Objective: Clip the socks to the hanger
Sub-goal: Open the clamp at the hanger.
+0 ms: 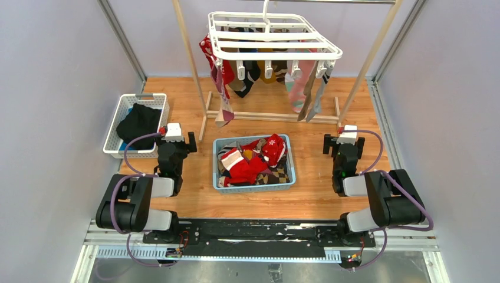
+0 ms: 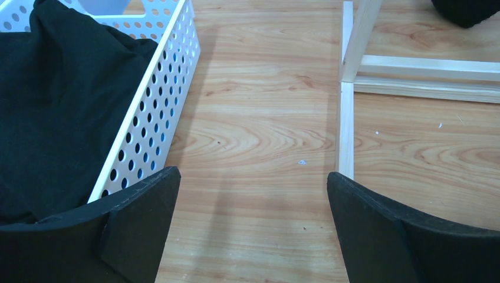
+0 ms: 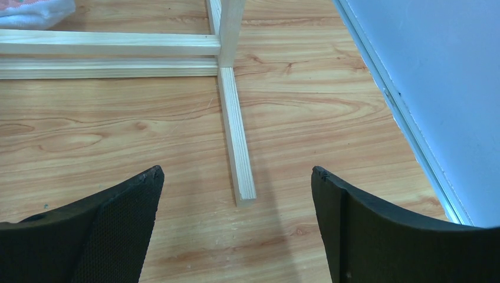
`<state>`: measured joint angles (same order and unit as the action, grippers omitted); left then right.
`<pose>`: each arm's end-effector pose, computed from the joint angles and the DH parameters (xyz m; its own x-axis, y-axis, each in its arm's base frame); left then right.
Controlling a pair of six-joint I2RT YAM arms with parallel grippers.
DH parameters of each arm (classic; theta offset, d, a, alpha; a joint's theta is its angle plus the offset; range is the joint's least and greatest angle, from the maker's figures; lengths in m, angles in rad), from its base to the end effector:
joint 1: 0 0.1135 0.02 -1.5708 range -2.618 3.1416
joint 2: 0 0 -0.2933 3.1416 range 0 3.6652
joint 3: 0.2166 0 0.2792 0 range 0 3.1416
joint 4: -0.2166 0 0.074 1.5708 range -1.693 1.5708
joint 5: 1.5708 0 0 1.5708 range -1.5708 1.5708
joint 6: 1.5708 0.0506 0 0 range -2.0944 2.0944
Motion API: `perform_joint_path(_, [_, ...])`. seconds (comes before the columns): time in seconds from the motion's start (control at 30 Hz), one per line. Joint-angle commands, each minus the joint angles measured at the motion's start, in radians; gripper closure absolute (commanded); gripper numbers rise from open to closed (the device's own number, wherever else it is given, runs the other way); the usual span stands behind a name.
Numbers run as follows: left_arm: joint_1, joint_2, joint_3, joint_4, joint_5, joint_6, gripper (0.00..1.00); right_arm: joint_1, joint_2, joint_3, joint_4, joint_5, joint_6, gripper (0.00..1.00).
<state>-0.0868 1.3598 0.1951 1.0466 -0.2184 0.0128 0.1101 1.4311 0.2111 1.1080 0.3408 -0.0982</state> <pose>0.2440 -0.0102 0.1590 -0.1190 0.0229 -0.9926 -0.1282 0.9910 0.0382 0.2505 0.0107 0.1549 -0.1328 -0.1076 -0.9853 0.2146 0.9674 -0.1346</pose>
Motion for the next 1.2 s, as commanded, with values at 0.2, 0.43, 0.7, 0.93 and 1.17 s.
perform_joint_path(0.2, [0.009, 0.011, -0.007, 0.038, -0.003, 0.019, 0.00, -0.016, 0.005, -0.001, -0.005, -0.005, -0.006, 0.06])
perform_joint_path(0.43, [0.009, -0.003, 0.020, -0.016, 0.069, 0.049, 0.00, -0.018, -0.035, 0.004, -0.048, 0.036, 0.011, 0.06])
perform_joint_path(0.7, [0.010, -0.152, 0.246, -0.526, 0.112, 0.107, 0.00, -0.004, -0.333, 0.122, -0.507, 0.146, 0.141, 0.06])
perform_joint_path(0.93, [0.023, -0.258, 0.503, -0.998, 0.261, 0.091, 0.00, -0.007, -0.573, 0.188, -0.702, -0.117, 0.456, 0.06])
perform_joint_path(1.17, [0.041, -0.284, 0.837, -1.480, 0.530, 0.064, 0.00, -0.014, -0.725, 0.313, -1.034, -0.152, 0.728, 0.06])
